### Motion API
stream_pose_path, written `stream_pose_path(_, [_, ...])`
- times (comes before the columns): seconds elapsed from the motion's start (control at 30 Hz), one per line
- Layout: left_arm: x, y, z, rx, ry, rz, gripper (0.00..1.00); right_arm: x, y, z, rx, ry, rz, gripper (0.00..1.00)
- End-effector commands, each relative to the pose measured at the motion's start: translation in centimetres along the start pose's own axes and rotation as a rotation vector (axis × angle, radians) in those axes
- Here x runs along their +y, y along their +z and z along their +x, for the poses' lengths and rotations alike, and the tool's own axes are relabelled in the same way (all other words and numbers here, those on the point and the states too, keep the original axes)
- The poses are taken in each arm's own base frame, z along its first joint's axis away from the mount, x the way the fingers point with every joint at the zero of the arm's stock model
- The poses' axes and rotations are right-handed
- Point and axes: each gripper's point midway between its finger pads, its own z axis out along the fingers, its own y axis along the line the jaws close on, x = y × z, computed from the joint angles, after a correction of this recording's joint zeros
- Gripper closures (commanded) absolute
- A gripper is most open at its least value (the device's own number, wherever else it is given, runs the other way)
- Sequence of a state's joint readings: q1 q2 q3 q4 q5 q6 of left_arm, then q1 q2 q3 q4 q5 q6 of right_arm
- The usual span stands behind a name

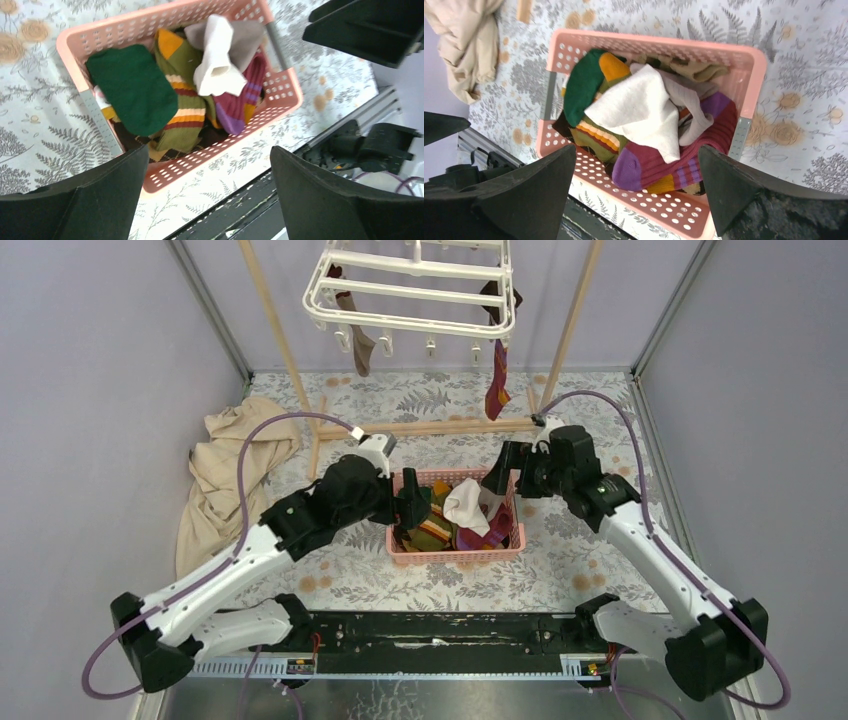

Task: Remove the socks clipped to the hanger
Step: Remove the sock from the hanger.

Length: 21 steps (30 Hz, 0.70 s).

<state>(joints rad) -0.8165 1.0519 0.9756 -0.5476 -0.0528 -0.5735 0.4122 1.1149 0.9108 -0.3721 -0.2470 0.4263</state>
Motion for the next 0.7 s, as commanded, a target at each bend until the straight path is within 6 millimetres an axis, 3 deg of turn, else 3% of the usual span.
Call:
stream_pose_path(0.0, [-1.5,-1.8,-3.2,-0.150,-0.014,0.055,0.01,1.0,-1.9,-4.1,-0.195,-0.040,-0.012,0.00])
stream_pose_path(0.1, [-1.1,-1.3,-2.3,-0.130,-0.012,0.055,0.01,-0.2,-1.8,-5.9,-0.302,-0.051,0.049,0.00])
stream_pose_path(0.27, [-1.8,0.0,-1.2,-0.099,-0.032,0.103,0.01,-0.1,-0.5,-9.9,-0.469,-0.085,0.051,0.01])
stream_pose_path(0.43, [-2.4,0.6,-1.3,-0.095,-0.022,0.118,0.01,0.5,2.5,-14.3,-0.542,-0.111,0.055,0.01])
stream_pose_path(0.67, [-3.1,1.7,-1.6,-0.084,-0.006,0.129,0.01,1.1,7.4,-18.8,-0.594,-0.083,0.043,0.01])
